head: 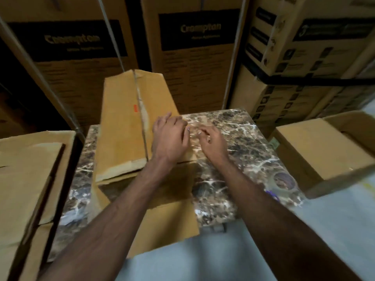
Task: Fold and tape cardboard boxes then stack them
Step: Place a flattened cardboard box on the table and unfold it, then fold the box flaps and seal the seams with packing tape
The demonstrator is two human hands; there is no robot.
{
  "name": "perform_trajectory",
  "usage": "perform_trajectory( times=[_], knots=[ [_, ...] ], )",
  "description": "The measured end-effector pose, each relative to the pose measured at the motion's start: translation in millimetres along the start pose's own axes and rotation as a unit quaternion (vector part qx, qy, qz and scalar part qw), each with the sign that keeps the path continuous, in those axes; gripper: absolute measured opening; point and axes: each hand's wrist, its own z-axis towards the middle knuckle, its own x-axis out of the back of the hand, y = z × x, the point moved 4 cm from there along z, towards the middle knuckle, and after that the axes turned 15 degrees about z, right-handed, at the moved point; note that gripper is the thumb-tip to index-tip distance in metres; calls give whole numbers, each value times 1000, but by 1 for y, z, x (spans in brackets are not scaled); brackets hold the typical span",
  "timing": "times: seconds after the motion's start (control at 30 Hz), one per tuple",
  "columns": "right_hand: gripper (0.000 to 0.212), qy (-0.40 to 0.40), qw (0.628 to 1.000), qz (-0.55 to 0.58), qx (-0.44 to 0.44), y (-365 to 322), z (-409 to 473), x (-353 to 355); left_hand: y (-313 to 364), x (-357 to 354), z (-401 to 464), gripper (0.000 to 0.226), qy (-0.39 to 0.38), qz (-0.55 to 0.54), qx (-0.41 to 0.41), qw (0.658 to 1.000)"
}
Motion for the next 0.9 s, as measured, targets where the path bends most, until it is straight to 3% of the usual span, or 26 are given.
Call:
perform_trajectory(
  times=[0.1,0.2,0.3,0.4,0.47,0.57,0.63,0.73,0.8,0.9],
  knots=[
    [26,8,998,-55,-32,47,-40,66,82,-14,-5,27,-5,-60,-109,992],
    [29,34,988,-117,-97,108,-88,156,182,-56,-36,31,-101,-112,-180,972],
    [23,59,975,-155,-149,152,-118,230,253,-101,-65,35,-223,-158,-177,946],
    [23,29,975,-157,-155,184,-137,269,297,-136,-86,31,-298,-163,-162,927],
    [20,-5,967,-186,-173,206,-148,282,318,-153,-99,27,-331,-166,-156,916],
    [34,-87,918,-326,-208,231,-158,290,335,-170,-106,25,-349,-151,-145,913],
    [39,-115,904,-354,-210,239,-162,288,339,-177,-107,25,-355,-143,-141,913],
    [47,-92,910,-333,-227,251,-168,289,337,-189,-112,25,-374,-144,-129,907],
    [41,-83,917,-324,-218,252,-168,290,333,-191,-113,25,-389,-149,-107,903],
    [33,-71,954,-228,-180,242,-151,290,326,-182,-100,27,-372,-187,-49,908]
  ],
)
